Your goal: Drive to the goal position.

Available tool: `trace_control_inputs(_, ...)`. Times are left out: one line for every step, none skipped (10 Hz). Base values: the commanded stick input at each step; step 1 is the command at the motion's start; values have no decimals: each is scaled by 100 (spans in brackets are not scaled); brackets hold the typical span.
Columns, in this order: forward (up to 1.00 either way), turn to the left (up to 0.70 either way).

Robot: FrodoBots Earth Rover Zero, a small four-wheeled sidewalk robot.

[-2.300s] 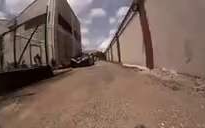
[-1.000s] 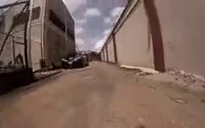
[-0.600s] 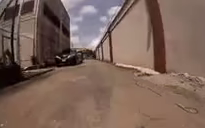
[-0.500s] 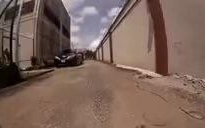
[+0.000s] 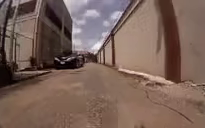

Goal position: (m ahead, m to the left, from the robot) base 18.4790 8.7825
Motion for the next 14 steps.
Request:
trace_control_inputs(85,0)
trace_control_inputs(85,0)
trace_control_inputs(85,0)
trace_control_inputs(85,0)
trace_control_inputs(85,0)
trace_control_inputs(85,0)
trace_control_inputs(85,0)
trace_control_inputs(85,0)
trace_control_inputs(85,0)
trace_control_inputs(85,0)
trace_control_inputs(85,0)
trace_control_inputs(85,0)
trace_control_inputs(85,0)
trace_control_inputs(85,0)
